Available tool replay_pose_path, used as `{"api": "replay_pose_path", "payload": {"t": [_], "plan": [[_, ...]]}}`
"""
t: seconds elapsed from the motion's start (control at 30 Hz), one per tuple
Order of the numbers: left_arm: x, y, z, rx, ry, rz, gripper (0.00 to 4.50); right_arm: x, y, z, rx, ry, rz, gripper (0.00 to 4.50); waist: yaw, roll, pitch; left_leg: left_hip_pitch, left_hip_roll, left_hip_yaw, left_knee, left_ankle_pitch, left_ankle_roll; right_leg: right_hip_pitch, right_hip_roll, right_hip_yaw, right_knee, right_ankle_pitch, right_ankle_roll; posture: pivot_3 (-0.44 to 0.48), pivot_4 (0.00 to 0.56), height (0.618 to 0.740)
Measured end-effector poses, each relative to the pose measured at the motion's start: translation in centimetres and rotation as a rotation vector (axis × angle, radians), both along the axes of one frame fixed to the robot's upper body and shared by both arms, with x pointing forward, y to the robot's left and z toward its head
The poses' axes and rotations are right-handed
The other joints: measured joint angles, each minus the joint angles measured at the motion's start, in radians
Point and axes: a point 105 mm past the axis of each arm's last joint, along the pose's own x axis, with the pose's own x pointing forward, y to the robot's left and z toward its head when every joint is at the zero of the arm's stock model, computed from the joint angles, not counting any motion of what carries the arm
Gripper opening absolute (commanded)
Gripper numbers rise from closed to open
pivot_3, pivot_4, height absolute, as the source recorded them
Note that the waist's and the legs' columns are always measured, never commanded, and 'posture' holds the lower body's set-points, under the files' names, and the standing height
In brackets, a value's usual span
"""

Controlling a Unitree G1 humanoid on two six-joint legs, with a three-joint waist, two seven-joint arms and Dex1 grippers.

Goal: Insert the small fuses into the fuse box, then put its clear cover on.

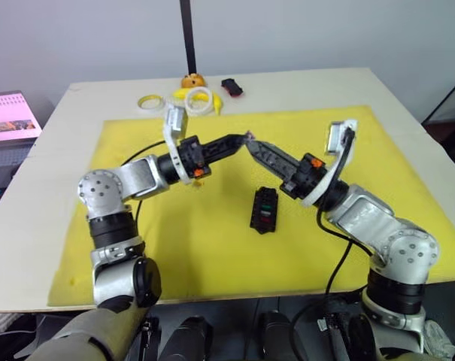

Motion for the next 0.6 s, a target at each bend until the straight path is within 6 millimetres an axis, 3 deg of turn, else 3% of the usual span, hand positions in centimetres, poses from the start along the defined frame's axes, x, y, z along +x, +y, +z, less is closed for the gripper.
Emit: {"api": "replay_pose_path", "payload": {"t": [0.13,0.23,0.33,0.6], "plan": [[0.0,-0.9,0.3,-0.003,0.005,-0.013,0.02,0.3,-0.5,0.2,0.018,0.022,-0.024,4.5,0.002,0.0,0.0,0.0,0.0,0.0,0.001,0.0,0.0,0.0,0.0,0.0,0.0,0.0,0.0,0.0,0.15,0.74],[-0.1,-1.9,0.7,0.009,-0.008,-0.031,0.0,0.4,-0.5,0.4,0.042,0.036,-0.027,3.62,0.002,0.0,0.0,0.0,0.0,0.0,0.001,0.0,0.0,0.0,0.0,0.0,0.0,0.0,0.0,0.0,0.15,0.74],[0.0,-2.6,0.4,0.012,0.012,-0.039,0.0,0.5,-0.2,0.5,0.033,0.042,-0.022,3.62,0.0,0.0,0.0,0.0,0.0,0.0,0.0,0.0,0.0,0.0,0.0,0.0,0.0,0.0,0.0,0.0,0.15,0.74],[-0.1,-2.3,0.8,0.0,0.01,-0.04,0.0,0.5,-0.2,0.7,0.05,0.045,-0.028,3.62,0.002,0.0,0.0,0.0,0.0,0.0,0.001,0.0,0.0,0.0,0.0,0.0,0.0,0.0,0.0,0.0,0.15,0.74]]}}
